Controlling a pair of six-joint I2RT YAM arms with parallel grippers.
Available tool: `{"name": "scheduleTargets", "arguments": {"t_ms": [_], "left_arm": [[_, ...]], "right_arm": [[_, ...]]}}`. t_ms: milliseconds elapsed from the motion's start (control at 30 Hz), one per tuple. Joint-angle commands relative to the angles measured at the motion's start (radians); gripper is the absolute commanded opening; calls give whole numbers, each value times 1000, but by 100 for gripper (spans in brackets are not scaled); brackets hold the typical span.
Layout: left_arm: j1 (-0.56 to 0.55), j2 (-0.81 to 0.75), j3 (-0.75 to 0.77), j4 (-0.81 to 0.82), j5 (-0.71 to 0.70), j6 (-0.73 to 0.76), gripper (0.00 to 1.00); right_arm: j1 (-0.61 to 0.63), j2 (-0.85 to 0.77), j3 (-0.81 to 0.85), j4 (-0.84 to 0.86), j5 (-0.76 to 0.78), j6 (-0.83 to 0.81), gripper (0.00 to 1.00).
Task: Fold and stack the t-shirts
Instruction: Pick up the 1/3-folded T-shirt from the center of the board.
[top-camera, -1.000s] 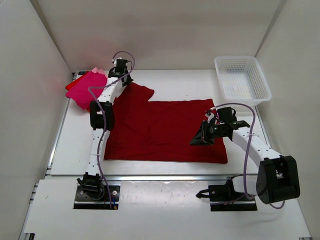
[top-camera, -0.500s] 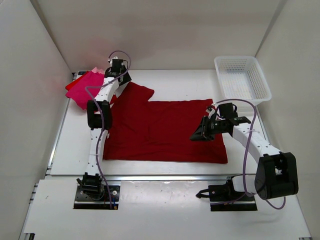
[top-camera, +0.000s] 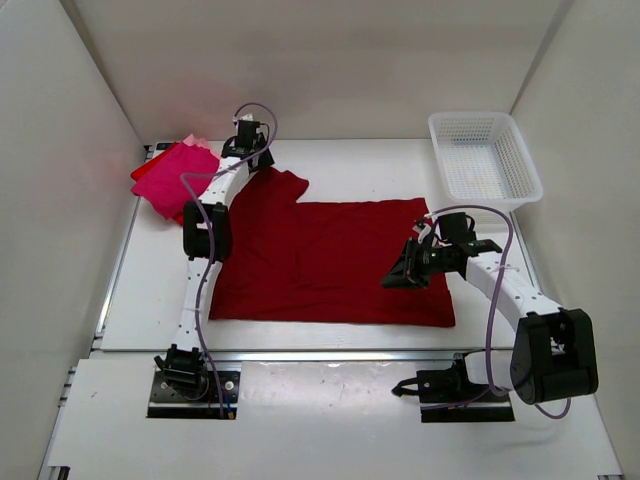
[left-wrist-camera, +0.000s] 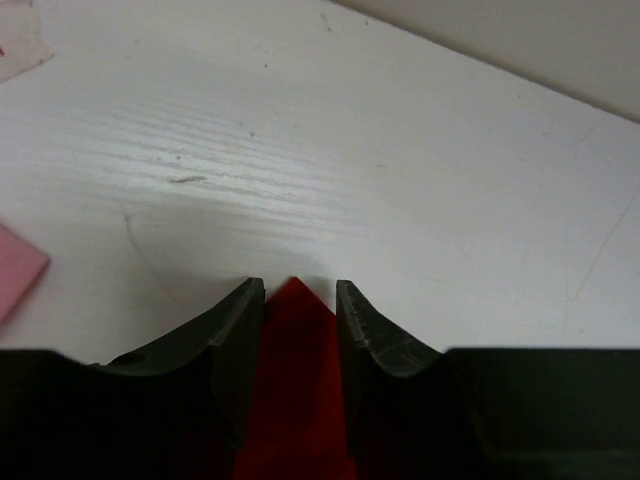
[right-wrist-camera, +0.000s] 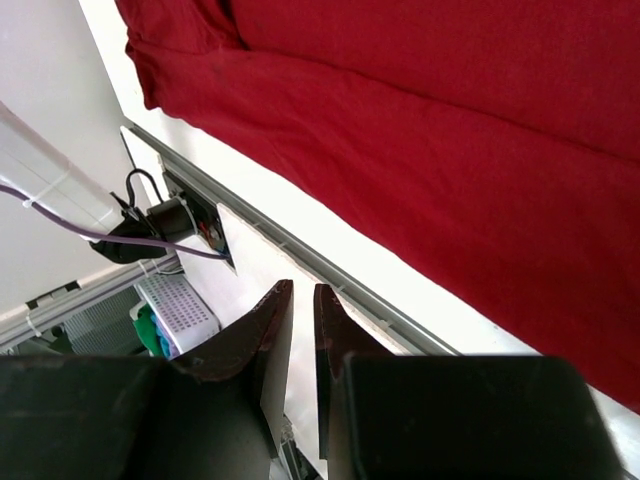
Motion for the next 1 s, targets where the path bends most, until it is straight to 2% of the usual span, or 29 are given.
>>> {"name": "scheduleTargets", "arguments": {"t_ms": [0, 33, 233, 600, 733, 967], "left_arm": [[3, 20, 58, -6, 18, 0, 44], [3, 20, 57, -6, 14, 5, 39], [-8, 22, 58, -12, 4, 26, 29], [-5, 25, 109, -50, -9, 14, 1], [3, 5, 113, -55, -6, 5, 0], [20, -52, 75, -81, 1, -6, 0]], "right_arm": [[-2, -32, 1, 9, -24, 2, 12], [-8, -35, 0, 8, -27, 2, 11], [-14, -36, 24, 16, -27, 8, 12], [-48, -50, 15, 17, -43, 16, 12], [-86, -21, 46, 28, -8, 8, 12], [-173, 152, 155, 115, 71, -46, 16]]}}
